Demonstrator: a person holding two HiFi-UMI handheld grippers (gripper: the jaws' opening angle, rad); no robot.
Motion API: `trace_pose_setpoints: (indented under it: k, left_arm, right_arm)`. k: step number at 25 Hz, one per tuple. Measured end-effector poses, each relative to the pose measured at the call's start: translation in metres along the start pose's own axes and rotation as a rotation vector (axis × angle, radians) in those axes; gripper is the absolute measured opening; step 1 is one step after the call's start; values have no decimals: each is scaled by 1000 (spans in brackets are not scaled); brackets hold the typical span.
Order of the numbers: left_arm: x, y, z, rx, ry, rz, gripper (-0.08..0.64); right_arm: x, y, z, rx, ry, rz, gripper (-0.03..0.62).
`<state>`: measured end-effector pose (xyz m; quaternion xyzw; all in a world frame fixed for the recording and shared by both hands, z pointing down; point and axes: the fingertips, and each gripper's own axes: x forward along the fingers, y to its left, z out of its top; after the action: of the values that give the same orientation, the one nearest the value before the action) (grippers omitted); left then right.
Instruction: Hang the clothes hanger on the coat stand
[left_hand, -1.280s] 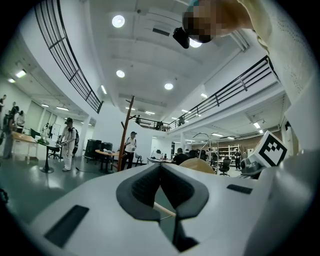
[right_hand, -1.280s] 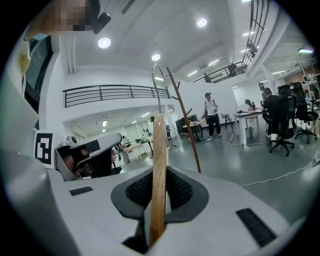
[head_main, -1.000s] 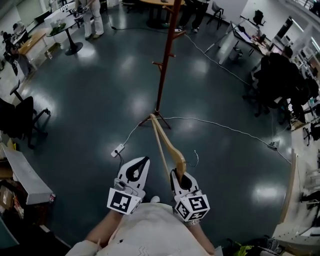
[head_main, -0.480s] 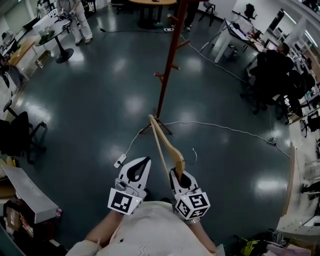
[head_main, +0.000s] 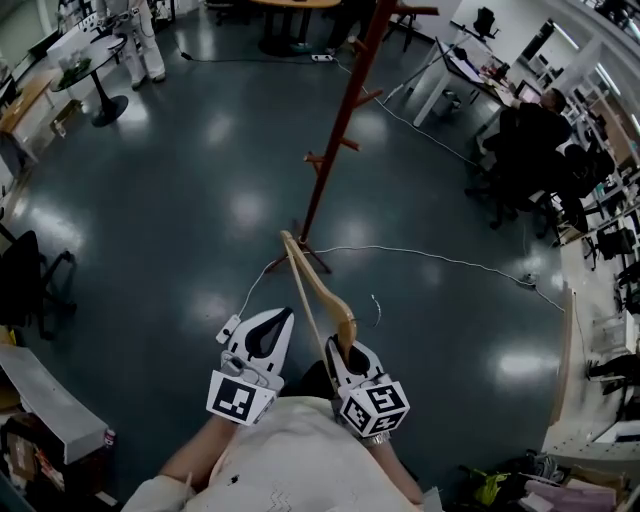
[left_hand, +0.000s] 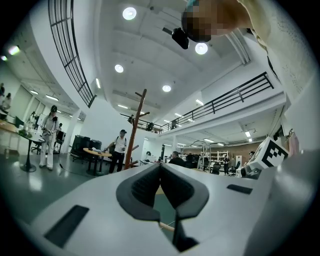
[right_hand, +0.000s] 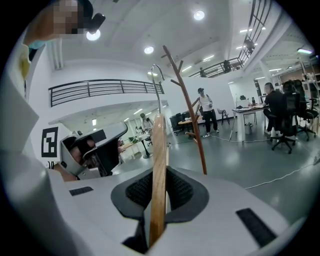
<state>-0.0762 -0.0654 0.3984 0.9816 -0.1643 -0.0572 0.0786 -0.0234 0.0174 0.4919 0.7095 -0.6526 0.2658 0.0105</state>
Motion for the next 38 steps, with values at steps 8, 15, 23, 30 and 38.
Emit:
trace_pose_setpoints:
  k: [8, 15, 23, 30, 38]
  left_arm:
    - [14, 6, -13, -40, 2, -3, 12]
    - [43, 31, -14, 49, 52, 60, 12]
    - [102, 61, 5, 76, 22, 162, 12]
    - [157, 72, 11, 114, 32, 248, 12]
    - [231, 76, 11, 139, 54, 320, 12]
  right_arm:
    - [28, -16, 1, -10, 15, 24, 58]
    - [51, -38, 31, -6, 18, 273, 58]
    - [100, -97, 82, -74, 67, 517, 58]
    - [161, -180, 129, -404, 199, 615, 58]
    - [226, -250, 171, -566, 320, 792, 57]
